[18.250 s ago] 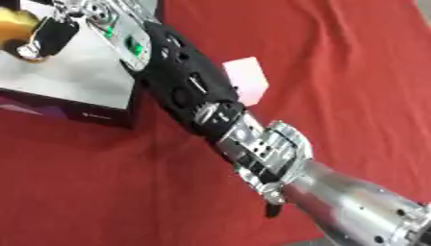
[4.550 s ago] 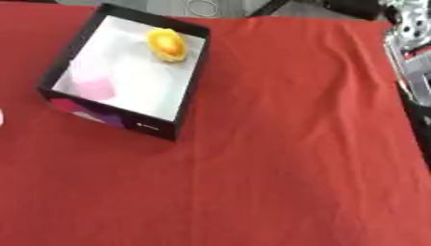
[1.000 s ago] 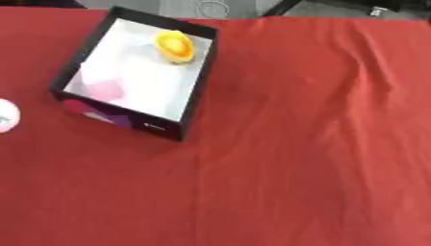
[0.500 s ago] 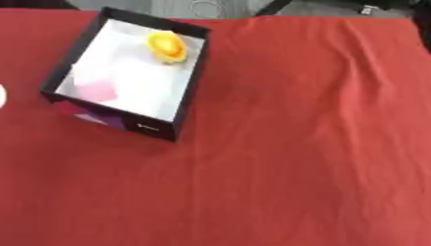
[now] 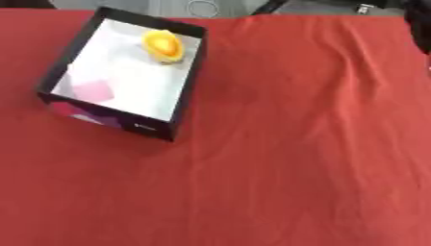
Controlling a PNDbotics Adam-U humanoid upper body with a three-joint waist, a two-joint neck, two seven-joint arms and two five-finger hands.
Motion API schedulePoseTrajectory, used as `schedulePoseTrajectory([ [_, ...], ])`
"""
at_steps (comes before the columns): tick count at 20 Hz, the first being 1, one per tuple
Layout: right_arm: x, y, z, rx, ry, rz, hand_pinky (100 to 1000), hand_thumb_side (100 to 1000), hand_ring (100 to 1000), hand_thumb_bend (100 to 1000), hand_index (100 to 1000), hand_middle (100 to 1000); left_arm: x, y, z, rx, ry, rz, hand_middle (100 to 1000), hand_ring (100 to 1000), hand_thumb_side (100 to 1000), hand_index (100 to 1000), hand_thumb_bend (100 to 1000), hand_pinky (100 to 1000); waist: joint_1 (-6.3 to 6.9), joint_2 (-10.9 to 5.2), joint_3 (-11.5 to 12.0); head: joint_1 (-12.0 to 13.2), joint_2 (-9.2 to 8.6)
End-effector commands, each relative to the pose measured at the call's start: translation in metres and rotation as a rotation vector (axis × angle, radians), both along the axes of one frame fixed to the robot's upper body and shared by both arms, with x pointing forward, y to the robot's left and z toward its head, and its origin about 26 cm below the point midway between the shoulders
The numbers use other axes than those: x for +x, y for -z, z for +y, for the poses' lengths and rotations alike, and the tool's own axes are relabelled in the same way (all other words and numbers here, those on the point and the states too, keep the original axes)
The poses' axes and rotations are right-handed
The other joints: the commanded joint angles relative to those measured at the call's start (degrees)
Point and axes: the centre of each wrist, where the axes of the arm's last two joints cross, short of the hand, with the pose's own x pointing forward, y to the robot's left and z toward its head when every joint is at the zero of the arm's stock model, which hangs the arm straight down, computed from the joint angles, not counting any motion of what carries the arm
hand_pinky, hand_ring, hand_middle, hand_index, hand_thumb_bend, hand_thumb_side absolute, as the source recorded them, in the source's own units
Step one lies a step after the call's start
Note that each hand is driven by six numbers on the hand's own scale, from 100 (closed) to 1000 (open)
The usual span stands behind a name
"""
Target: Pick up objects on the table and place them in the box.
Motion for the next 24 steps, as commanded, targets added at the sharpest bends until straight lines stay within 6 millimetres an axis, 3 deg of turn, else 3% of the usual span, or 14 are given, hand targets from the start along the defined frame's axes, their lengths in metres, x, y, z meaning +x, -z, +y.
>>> schedulePoseTrajectory([
  [1,-0.004,-0.014,-0.006,-0.031,0.011,-0.022,996,363,826,273,827,720,0.001,-0.019,-0.023,-0.009,0.083,-0.048,615,654,100,512,100,757,0.89,-2.64,0.23,0.45,0.02],
  [7,-0.002,-0.019,-0.001,-0.021,-0.016,-0.033,996,355,828,269,827,722,0.024,-0.026,-0.096,-0.021,0.294,-0.045,612,649,100,511,100,756,0.61,-3.41,0.53,0.82,0.20],
  [15,0.003,-0.023,0.009,-0.009,-0.052,-0.042,992,350,827,280,824,721,0.061,0.015,-0.159,0.059,0.364,0.034,609,646,100,511,100,752,-0.03,-3.16,-0.38,0.37,-0.48],
  [18,0.004,-0.025,0.011,-0.001,-0.058,-0.050,991,347,826,280,824,720,0.076,0.035,-0.174,0.103,0.357,0.057,609,648,100,516,100,751,-0.32,-2.94,-0.84,0.63,-0.84],
  [22,0.005,-0.026,0.013,0.008,-0.063,-0.056,990,346,826,283,822,719,0.097,0.065,-0.180,0.138,0.298,0.108,615,654,100,522,100,754,-0.61,-2.75,-1.18,1.16,-1.07],
  [24,0.005,-0.027,0.013,0.010,-0.064,-0.058,990,348,825,278,822,718,0.104,0.078,-0.180,0.156,0.279,0.128,622,661,100,542,154,760,-0.66,-2.65,-1.25,1.26,-1.20],
])
